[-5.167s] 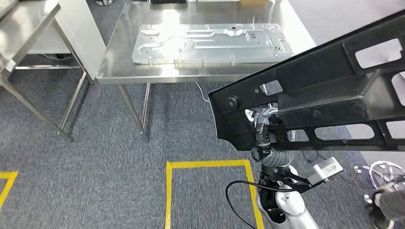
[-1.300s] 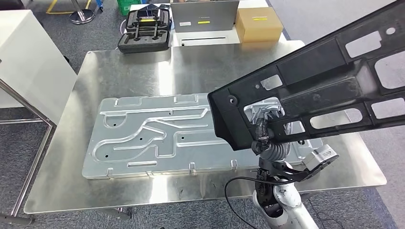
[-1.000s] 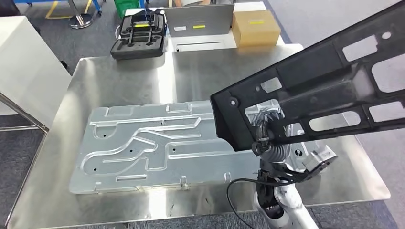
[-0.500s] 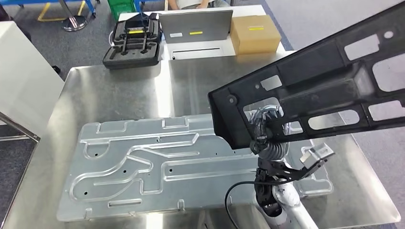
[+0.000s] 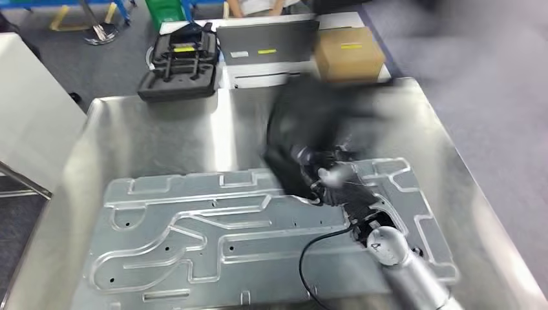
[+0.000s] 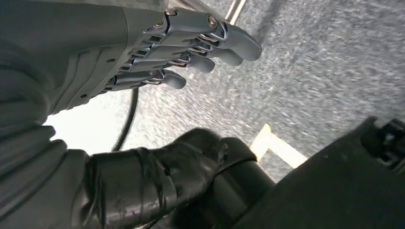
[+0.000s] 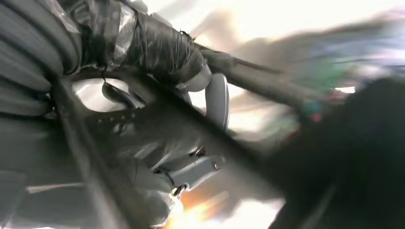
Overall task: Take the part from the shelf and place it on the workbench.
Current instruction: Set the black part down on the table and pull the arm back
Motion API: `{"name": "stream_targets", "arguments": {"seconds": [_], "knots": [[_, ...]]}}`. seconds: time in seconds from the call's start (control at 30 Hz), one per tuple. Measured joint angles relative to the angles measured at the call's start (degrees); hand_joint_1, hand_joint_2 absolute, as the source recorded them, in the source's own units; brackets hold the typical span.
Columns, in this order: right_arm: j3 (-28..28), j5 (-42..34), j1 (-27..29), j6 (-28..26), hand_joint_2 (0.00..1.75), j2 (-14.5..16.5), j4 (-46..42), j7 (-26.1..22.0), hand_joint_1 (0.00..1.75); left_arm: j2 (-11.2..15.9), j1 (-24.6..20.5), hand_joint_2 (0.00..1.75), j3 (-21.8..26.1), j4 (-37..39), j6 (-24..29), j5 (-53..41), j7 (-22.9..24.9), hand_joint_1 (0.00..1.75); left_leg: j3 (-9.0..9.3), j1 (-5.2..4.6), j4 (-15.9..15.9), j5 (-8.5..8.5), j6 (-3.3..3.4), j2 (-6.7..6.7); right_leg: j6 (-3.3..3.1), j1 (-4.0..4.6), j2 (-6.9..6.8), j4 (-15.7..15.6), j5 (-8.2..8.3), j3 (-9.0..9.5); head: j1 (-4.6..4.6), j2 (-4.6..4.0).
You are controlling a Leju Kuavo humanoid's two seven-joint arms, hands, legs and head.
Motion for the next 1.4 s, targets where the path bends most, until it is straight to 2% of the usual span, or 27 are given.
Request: {"name": "stream_targets", "arguments": {"seconds": [0.07, 0.1, 0.17, 0.23, 0.27, 0.3, 0.37, 0.43, 0.5, 0.57, 0.6, 0.63, 0.73, 0.77, 0.8, 0.83, 0.93, 1.0, 1.1, 1.13, 1.17, 1.23, 1.27, 1.3, 1.33, 1.37, 1.4], "knots": [[1.19, 29.54, -1.56, 0.52, 1.75, -3.27, 2.33, 20.44, 1.75, 0.4, -0.26, 1.75, 0.0, 0.01, -0.11, 0.65, -0.01, 0.0, -0.51, 0.12, 0.96, -0.55, -0.36, -0.2, -0.63, 0.08, -0.97, -0.3, 0.58, 0.5, -0.1, 0.0], [1.73, 43.45, -1.65, 0.69, 1.75, -4.32, 3.39, 28.1, 1.75, 0.52, -0.44, 1.75, 0.01, 0.02, -0.17, 0.8, 0.05, 0.0, -1.21, 0.21, 2.3, -1.67, -0.64, -0.17, -0.94, 0.1, -1.65, -0.54, 0.76, 0.62, -0.17, 0.0], [2.53, 61.09, -1.91, 1.23, 1.75, -6.32, 5.36, 33.67, 1.75, 0.62, -0.67, 1.75, 0.01, 0.02, -0.38, 0.88, 0.31, 0.0, -3.63, 0.53, 7.66, -5.38, -1.31, 0.29, -1.45, 0.12, -2.43, -0.78, 1.24, 0.18, -0.29, 0.0], [2.89, 65.75, -2.81, 1.52, 1.75, -7.76, 6.67, 29.55, 1.75, 0.62, -0.81, 1.75, 0.01, 0.02, -0.56, 0.94, 0.49, 0.0, -5.82, 1.13, 13.82, -8.61, -1.81, 0.63, -1.64, 0.11, -2.24, -0.76, 1.71, -0.59, -0.26, 0.0], [3.11, 63.68, -3.09, 1.55, 1.75, -8.18, 7.01, 26.76, 1.75, 0.63, -0.89, 1.75, 0.01, 0.02, -0.64, 0.99, 0.54, 0.0, -5.82, 1.41, 14.99, -9.01, -1.99, 0.74, -1.58, 0.07, -1.94, -0.75, 1.93, -0.8, -0.27, 0.0], [3.36, 58.78, -3.23, 1.55, 1.75, -8.51, 7.31, 24.5, 1.75, 0.63, -0.97, 1.75, 0.01, 0.02, -0.78, 1.06, 0.6, 0.0, -4.88, 1.67, 14.23, -8.47, -2.13, 0.81, -1.46, -0.01, -1.62, -0.74, 2.12, -0.93, -0.26, 0.0], [4.08, 45.42, -3.23, 1.51, 1.75, -9.16, 7.89, 22.49, 1.75, 0.65, -1.12, 1.75, 0.01, 0.02, -1.15, 1.32, 0.74, 0.0, -0.57, 2.05, 6.9, -5.31, -2.38, 0.79, -0.96, -0.23, -1.09, -0.71, 2.48, -1.0, -0.26, 0.0], [4.65, 37.32, -3.68, 1.47, 1.75, -9.88, 8.34, 22.1, 1.75, 0.64, -1.36, 1.75, 0.01, 0.02, -1.45, 1.55, 0.87, 0.0, 2.4, 1.86, 0.62, -3.8, -2.32, 0.71, -0.17, -0.37, -0.86, -0.7, 3.02, -1.16, -0.25, 0.0], [4.94, 35.84, -4.26, 1.48, 1.75, -10.47, 8.7, 22.13, 1.75, 0.62, -1.49, 1.75, 0.01, 0.02, -1.58, 1.63, 0.98, 0.0, 2.58, 1.36, -0.41, -3.35, -1.84, 0.66, 0.65, -0.41, -0.81, -0.86, 3.56, -1.25, -0.17, 0.0], [5.14, 35.55, -4.38, 1.48, 1.75, -10.83, 9.04, 22.23, 1.75, 0.61, -1.47, 1.75, 0.01, 0.02, -1.66, 1.68, 1.08, 0.0, 2.38, 1.17, -0.62, -1.87, -0.99, 0.7, 1.47, -0.68, -0.69, -1.17, 4.06, -1.31, -0.12, 0.0], [5.24, 35.48, -4.34, 1.47, 1.75, -10.98, 9.18, 22.26, 1.75, 0.62, -1.52, 1.75, 0.01, 0.02, -1.7, 1.7, 1.11, 0.0, 2.15, 1.11, -0.86, -1.27, -0.47, 0.78, 1.74, -0.85, -0.6, -0.64, 3.3, -1.66, -0.1, 0.0], [5.34, 35.39, -4.31, 1.47, 1.75, -11.15, 9.32, 22.25, 1.75, 0.66, -1.61, 1.75, 0.01, 0.02, -1.74, 1.73, 1.15, 0.0, 1.78, 1.08, -1.09, -0.58, 0.09, 0.88, 1.88, -0.94, -0.51, 0.95, 1.64, -2.41, -0.05, 0.0], [5.68, 35.17, -4.28, 1.46, 1.75, -11.64, 9.76, 22.13, 1.75, 0.83, -1.84, 1.75, 0.01, 0.02, -1.82, 1.85, 1.25, 0.0, -0.04, 0.63, -1.11, 0.98, 1.08, 1.06, 1.77, -0.81, -0.4, 11.66, -6.08, -5.81, 0.2, 0.0], [5.77, 35.13, -4.28, 1.44, 1.75, -11.73, 9.91, 22.08, 1.75, 0.84, -1.85, 1.75, 0.01, 0.02, -1.84, 1.86, 1.25, 0.0, -0.65, 0.4, -1.02, 1.36, 1.21, 1.06, 1.74, -0.72, -0.38, 14.39, -7.32, -6.21, 0.2, 0.0], [5.85, 35.09, -4.34, 1.41, 1.75, -11.79, 10.04, 22.03, 1.75, 0.83, -1.84, 1.75, 0.01, 0.02, -1.86, 1.87, 1.25, 0.0, -1.24, 0.2, -0.88, 1.7, 1.28, 1.05, 1.64, -0.59, -0.36, 15.07, -7.45, -5.54, 0.19, 0.0], [5.9, 35.03, -4.43, 1.38, 1.75, -11.85, 10.14, 21.97, 1.75, 0.83, -1.81, 1.75, 0.01, 0.02, -1.86, 1.88, 1.26, 0.0, -1.79, 0.06, -0.68, 1.99, 1.3, 1.03, 1.45, -0.44, -0.35, 13.57, -6.73, -3.8, 0.18, 0.0], [5.99, 34.81, -4.93, 1.32, 1.75, -12.02, 10.27, 21.75, 1.75, 0.82, -1.8, 1.75, 0.01, 0.02, -1.82, 1.98, 1.3, 0.0, -3.04, -0.08, -0.05, 2.7, 1.06, 0.92, 0.53, 0.27, -0.34, 2.66, -4.38, 4.07, 0.18, 0.0], [6.13, 34.62, -5.2, 1.27, 1.75, -12.05, 10.39, 21.67, 1.75, 0.82, -1.86, 1.75, 0.01, 0.02, -1.78, 2.07, 1.31, 0.0, -3.26, -0.04, 0.0, 3.28, 0.56, 0.86, 0.13, 0.76, -0.32, -0.65, -3.92, 5.88, 0.22, 0.0], [6.41, 34.39, -5.35, 1.18, 1.75, -12.07, 10.65, 21.64, 1.75, 0.81, -1.88, 1.75, 0.01, 0.02, -1.78, 2.2, 1.39, 0.0, -3.5, 0.0, -0.17, 3.99, -0.41, 0.79, -0.52, 0.78, -0.44, -1.38, -2.39, 5.4, 0.32, 0.0], [6.5, 34.35, -5.39, 1.15, 1.75, -12.07, 10.72, 21.63, 1.75, 0.82, -1.88, 1.75, 0.01, 0.02, -1.78, 2.23, 1.41, 0.0, -3.94, 0.01, 0.53, 3.02, -0.76, 0.8, -0.88, 0.58, -0.54, -1.76, -1.68, 5.06, 0.27, 0.0], [6.56, 34.31, -5.45, 1.13, 1.75, -12.07, 10.79, 21.62, 1.75, 0.83, -1.88, 1.75, 0.01, 0.02, -1.78, 2.26, 1.42, 0.0, -4.68, 0.08, 2.31, 1.05, -1.11, 0.82, -1.19, 0.37, -0.63, -2.14, -0.93, 4.53, 0.23, 0.0], [6.65, 34.28, -5.52, 1.07, 1.75, -12.07, 10.91, 21.59, 1.75, 0.84, -1.93, 1.75, 0.01, 0.02, -1.78, 2.29, 1.43, 0.0, -6.64, 0.48, 8.58, -4.44, -1.77, 0.89, -1.52, 0.23, -0.74, -2.4, 0.44, 3.04, 0.16, 0.0], [6.68, 34.29, -5.54, 1.06, 1.75, -12.07, 10.97, 21.59, 1.75, 0.84, -1.94, 1.75, 0.01, 0.02, -1.78, 2.3, 1.43, 0.0, -7.35, 0.73, 11.93, -6.36, -2.05, 0.9, -1.51, 0.22, -0.78, -2.38, 1.05, 2.17, 0.15, 0.0], [6.71, 34.3, -5.56, 1.02, 1.75, -12.07, 11.04, 21.59, 1.75, 0.84, -1.94, 1.75, 0.01, 0.02, -1.78, 2.29, 1.43, 0.0, -7.41, 0.98, 14.16, -6.98, -2.29, 0.9, -1.43, 0.2, -0.82, -2.35, 1.7, 1.28, 0.15, 0.0], [6.74, 34.31, -5.61, 0.98, 1.75, -12.07, 11.11, 21.6, 1.75, 0.84, -1.94, 1.75, 0.01, 0.02, -1.78, 2.29, 1.43, 0.0, -6.61, 1.23, 14.77, -6.41, -2.5, 0.91, -1.29, 0.17, -0.85, -2.33, 2.37, 0.36, 0.15, 0.0], [6.76, 34.32, -5.69, 0.94, 1.75, -12.07, 11.17, 21.6, 1.75, 0.84, -1.95, 1.75, 0.01, 0.02, -1.78, 2.3, 1.43, 0.0, -4.86, 1.47, 13.5, -5.04, -2.68, 0.92, -1.11, 0.13, -0.86, -2.3, 3.05, -0.54, 0.15, 0.0], [6.76, 34.32, -5.8, 0.88, 1.75, -12.07, 11.21, 21.61, 1.75, 0.84, -1.98, 1.75, 0.01, 0.02, -1.78, 2.3, 1.43, 0.0, -2.2, 1.7, 10.55, -3.69, -2.81, 0.92, -0.88, 0.08, -0.85, -2.26, 3.72, -1.36, 0.15, 0.0]]}}
